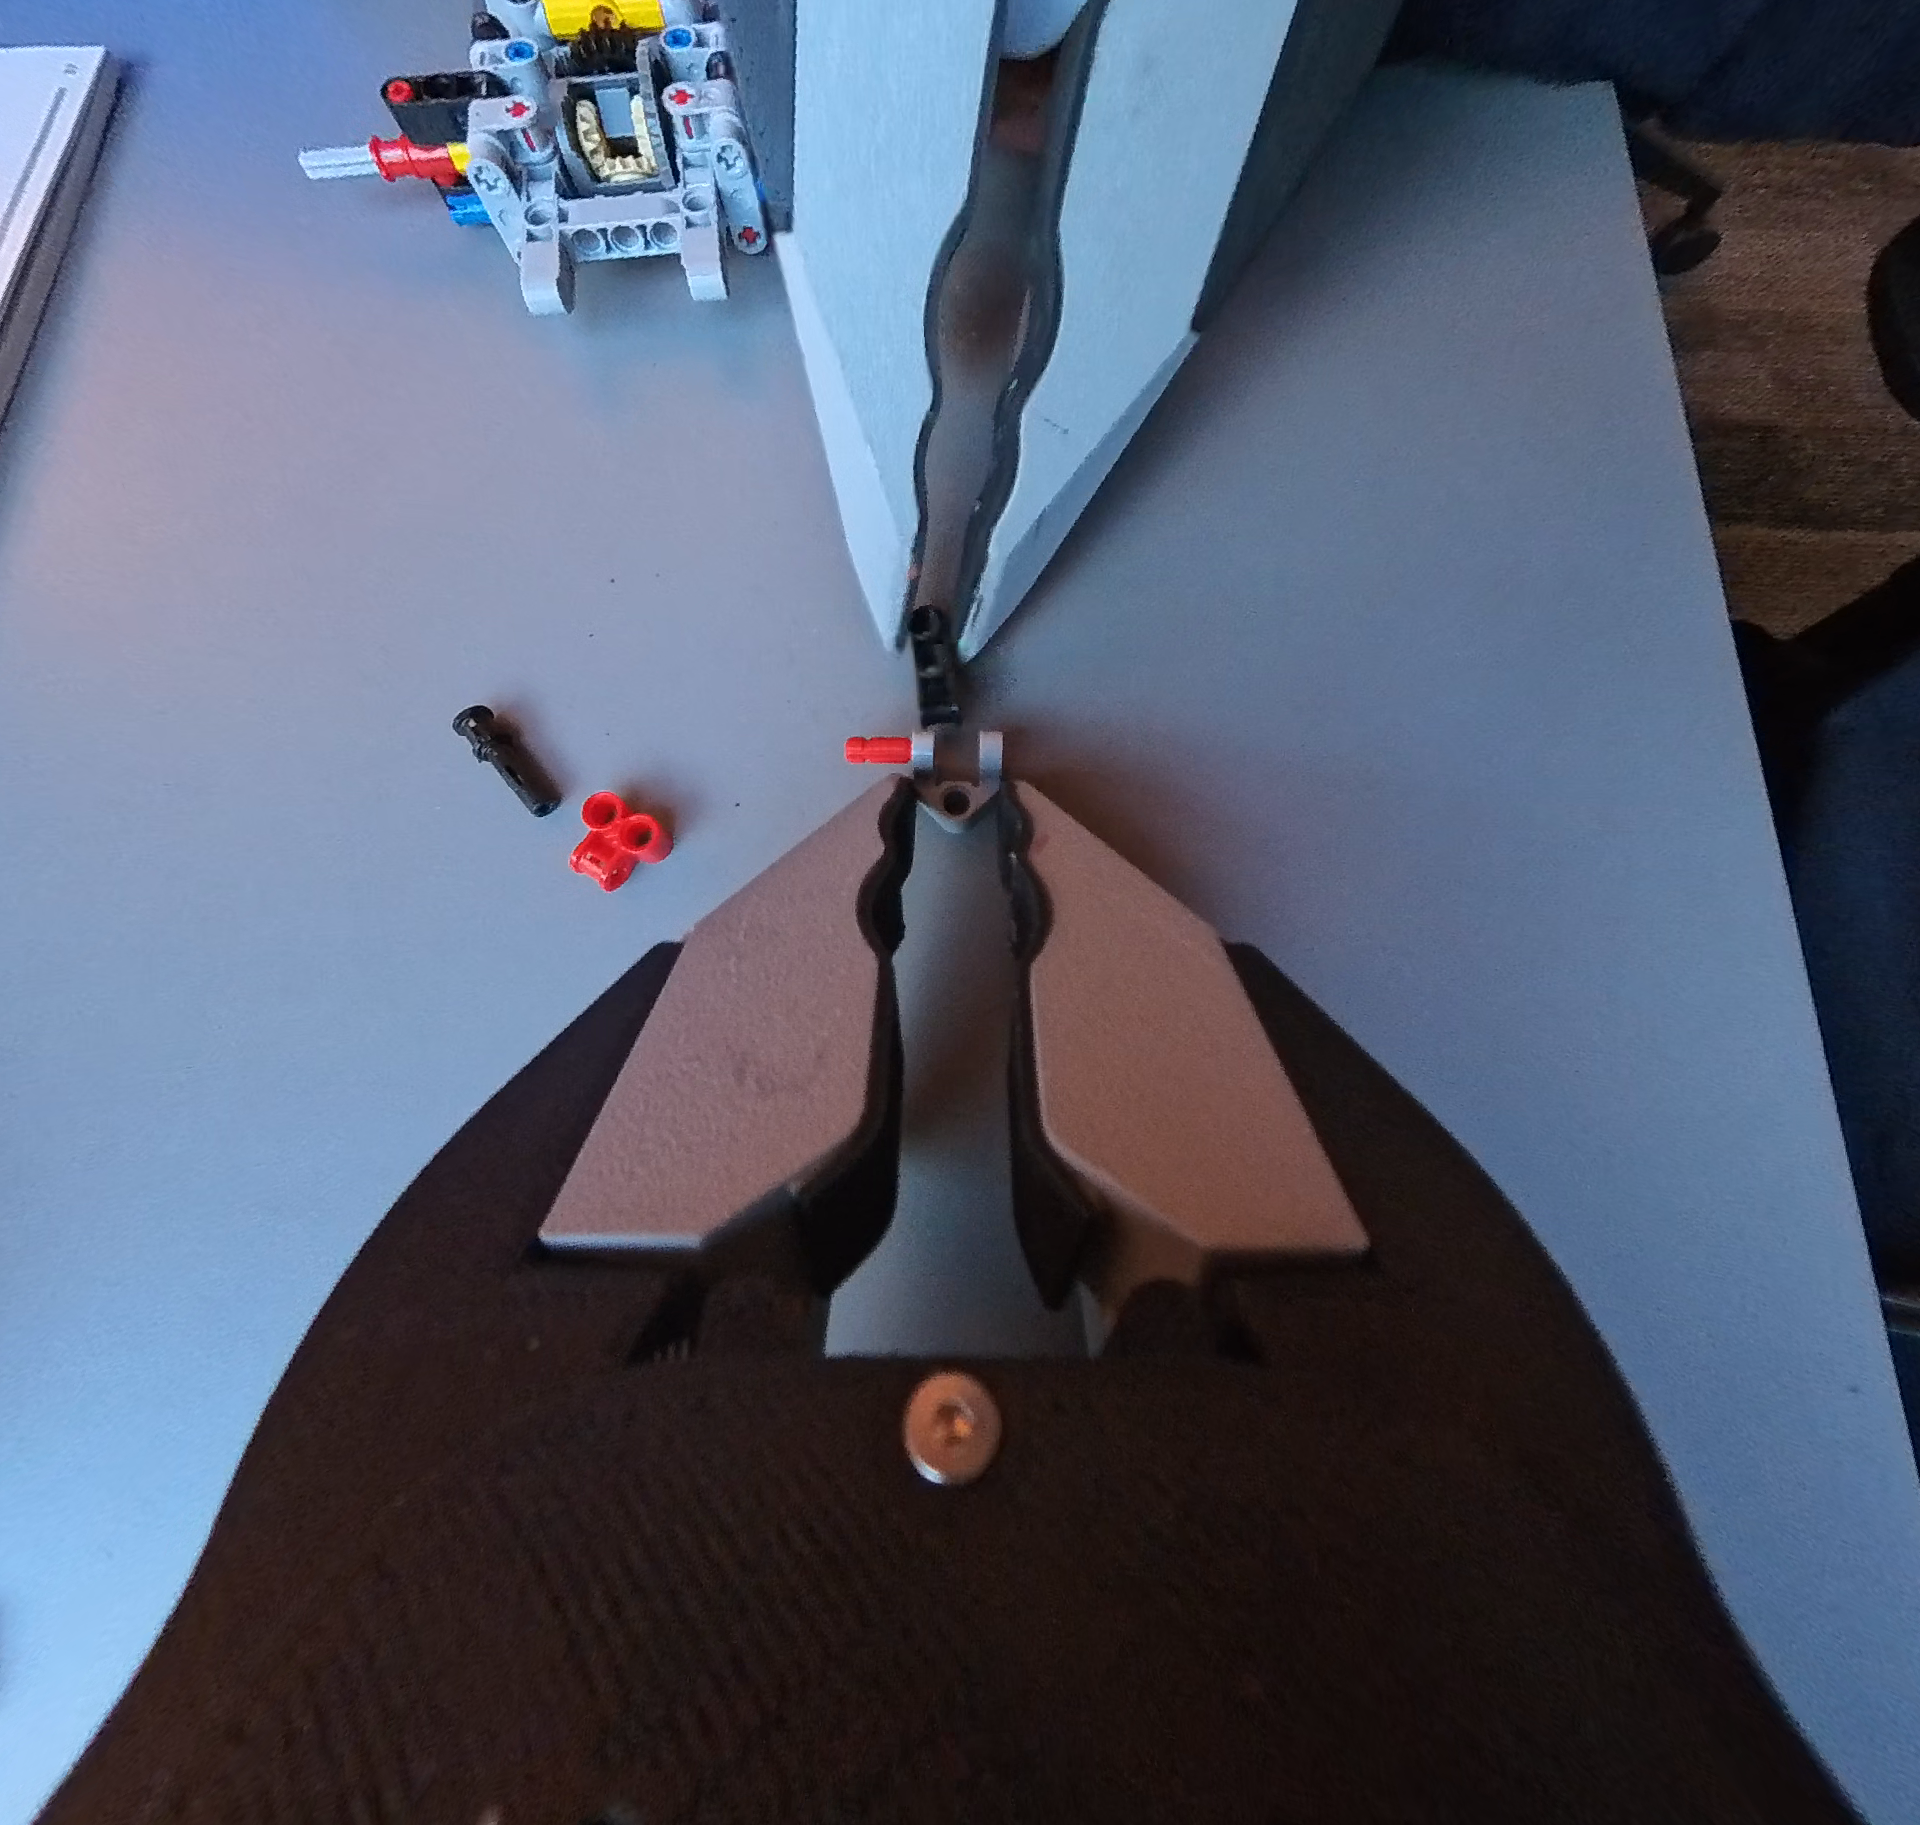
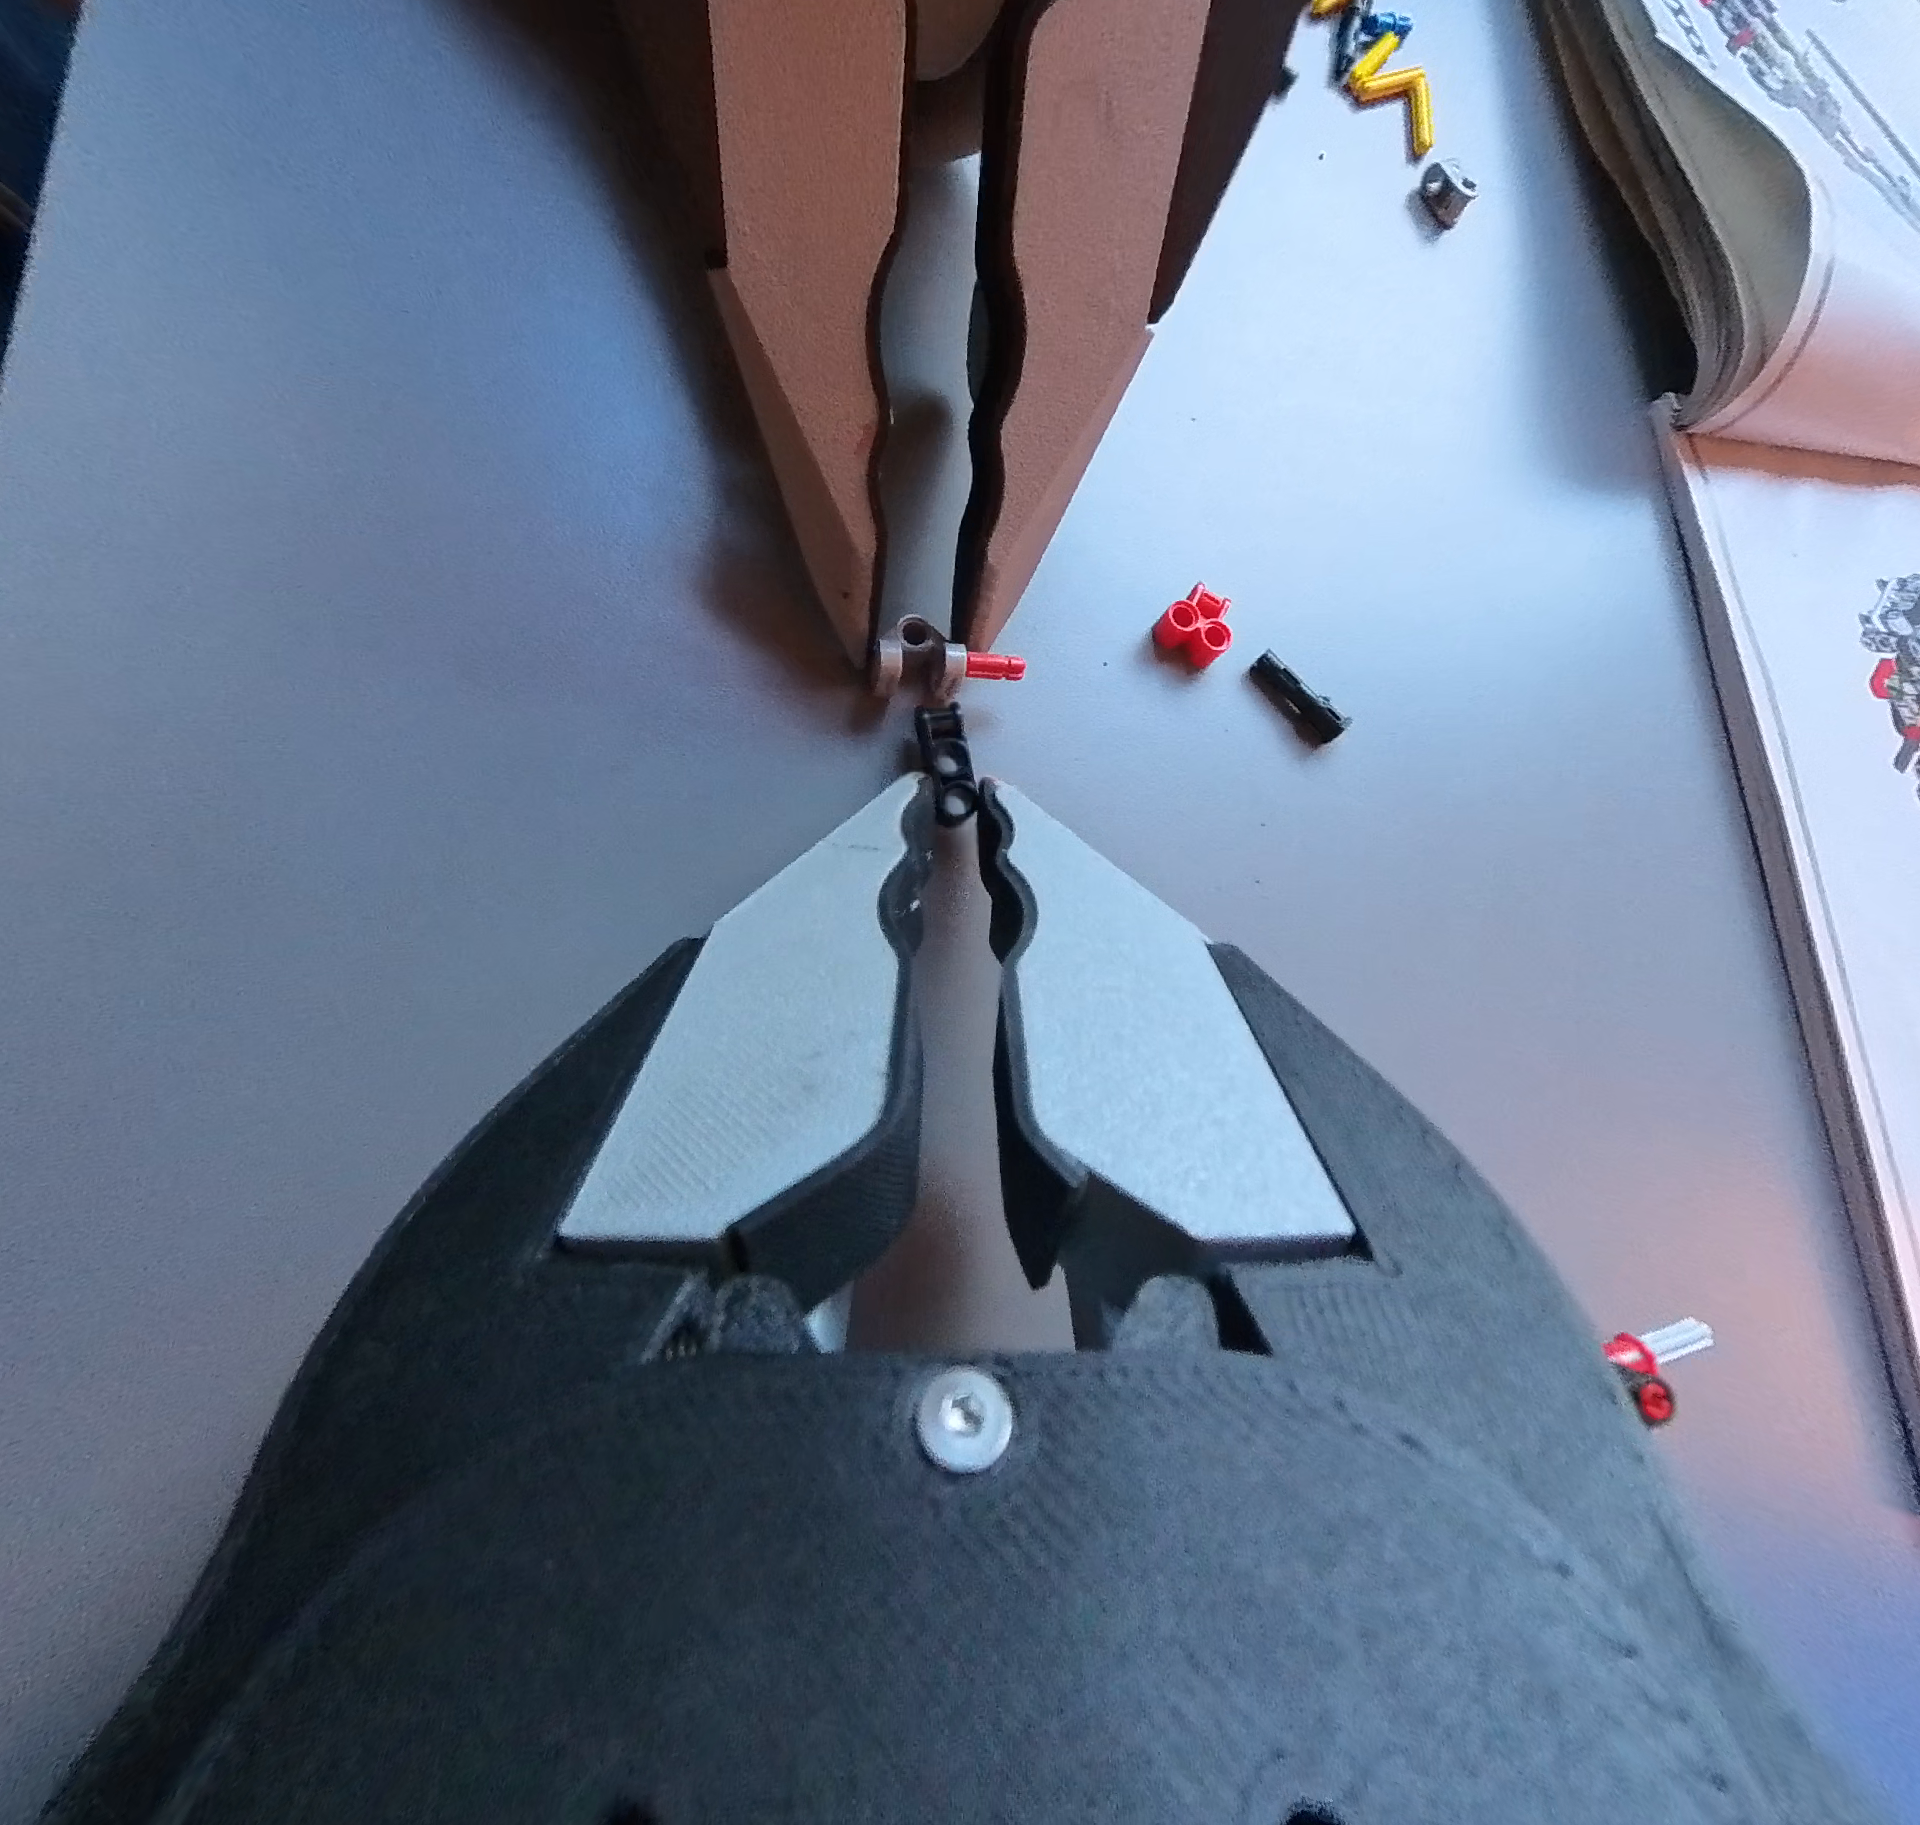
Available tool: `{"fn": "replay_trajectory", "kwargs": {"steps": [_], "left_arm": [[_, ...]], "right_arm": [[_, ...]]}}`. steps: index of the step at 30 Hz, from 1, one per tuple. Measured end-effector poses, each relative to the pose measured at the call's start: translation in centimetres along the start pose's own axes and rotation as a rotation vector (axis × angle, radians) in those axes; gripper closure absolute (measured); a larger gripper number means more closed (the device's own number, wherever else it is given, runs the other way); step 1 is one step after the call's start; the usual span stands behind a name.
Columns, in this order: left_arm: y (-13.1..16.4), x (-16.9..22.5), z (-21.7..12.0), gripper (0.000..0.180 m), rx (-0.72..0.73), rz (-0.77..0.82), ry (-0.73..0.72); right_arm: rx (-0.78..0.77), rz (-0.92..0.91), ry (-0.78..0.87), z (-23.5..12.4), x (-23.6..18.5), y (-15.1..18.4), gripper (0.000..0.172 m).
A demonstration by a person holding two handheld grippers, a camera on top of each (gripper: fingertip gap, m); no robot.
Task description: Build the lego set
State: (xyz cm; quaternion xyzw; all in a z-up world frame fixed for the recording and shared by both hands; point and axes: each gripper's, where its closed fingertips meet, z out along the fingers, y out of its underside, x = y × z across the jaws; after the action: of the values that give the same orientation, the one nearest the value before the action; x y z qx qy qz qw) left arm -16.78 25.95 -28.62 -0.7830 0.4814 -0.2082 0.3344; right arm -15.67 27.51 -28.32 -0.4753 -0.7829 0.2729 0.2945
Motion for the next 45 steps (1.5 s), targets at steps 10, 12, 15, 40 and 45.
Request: {"fn": "replay_trajectory", "kwargs": {"steps": [10, 12, 15, 40, 45], "left_arm": [[0.0, -0.1, 0.0, 0.166, 0.0, -0.003, -0.003], [0.0, -0.1, 0.0, 0.166, 0.0, -0.006, -0.004], [0.0, -0.1, 0.0, 0.166, 0.0, -0.008, -0.005], [0.0, -0.4, -0.1, 0.162, 0.002, 0.007, -0.043], [0.0, -0.5, -0.1, 0.155, 0.003, -0.003, -0.049]], "right_arm": [[0.021, 0.029, -0.002, 0.1, -0.3, -0.6, 0.167], [0.02, 0.023, 0.006, 0.0, -0.2, -0.7, 0.167], [0.02, 0.016, 0.014, 0.0, -0.2, -0.9, 0.167], [0.013, 0.031, 0.018, 0.3, -0.2, -1.1, 0.167], [0.015, 0.034, 0.018, 0.3, -0.1, -1.1, 0.167]]}}
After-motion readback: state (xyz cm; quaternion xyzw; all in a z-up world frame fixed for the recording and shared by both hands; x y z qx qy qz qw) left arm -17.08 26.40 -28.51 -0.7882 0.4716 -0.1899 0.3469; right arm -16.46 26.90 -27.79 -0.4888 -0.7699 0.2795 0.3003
